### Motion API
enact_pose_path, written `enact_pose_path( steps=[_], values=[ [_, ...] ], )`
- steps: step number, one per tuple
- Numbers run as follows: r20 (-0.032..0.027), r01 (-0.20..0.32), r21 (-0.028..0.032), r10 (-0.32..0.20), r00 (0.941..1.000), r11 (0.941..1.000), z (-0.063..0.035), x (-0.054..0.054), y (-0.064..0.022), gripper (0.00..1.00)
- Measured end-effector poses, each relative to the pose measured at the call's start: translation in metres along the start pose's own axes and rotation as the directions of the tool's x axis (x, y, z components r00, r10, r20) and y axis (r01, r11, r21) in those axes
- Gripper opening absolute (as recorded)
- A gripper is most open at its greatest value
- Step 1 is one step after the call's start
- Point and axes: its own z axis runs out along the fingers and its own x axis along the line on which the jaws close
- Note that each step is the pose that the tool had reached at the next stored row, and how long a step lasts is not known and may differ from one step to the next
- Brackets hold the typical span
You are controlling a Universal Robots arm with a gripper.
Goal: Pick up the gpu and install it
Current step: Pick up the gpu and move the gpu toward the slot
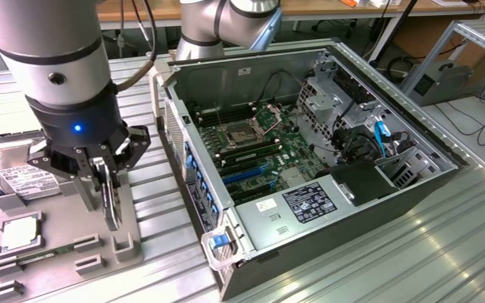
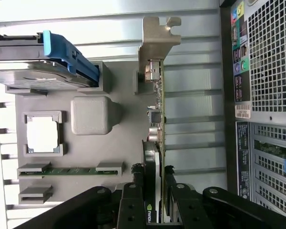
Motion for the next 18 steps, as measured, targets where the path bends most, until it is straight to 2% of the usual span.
enact_pose_path(
  steps=[6, 7, 9, 10, 16, 17, 18],
  values=[
    [0.0013, 0.0, 0.0, 0.0, 1.0, 1.0, -0.027, 0.0, 0.0007, 0.27],
    [0.0017, 0.0, -0.0001, 0.0, 1.0, 1.0, -0.0368, 0.0, 0.001, 0.27],
    [0.002, 0.0, -0.0002, 0.0, 1.0, 1.0, -0.0469, 0.0, 0.0013, 0.27],
    [0.0023, 0.0, -0.0002, 0.0, 1.0, 1.0, -0.0578, 0.0, 0.0016, 0.27],
    [0.0029, 0.0, -0.0002, 0.0, 1.0, 1.0, -0.0829, 0.0, 0.0023, 0.27],
    [0.0032, 0.0, -0.0002, 0.0, 1.0, 1.0, -0.0908, 0.0, 0.0025, 0.27],
    [0.0032, 0.0, -0.0002, 0.0, 1.0, 1.0, -0.0946, 0.0, 0.0026, 0.27]
  ],
)
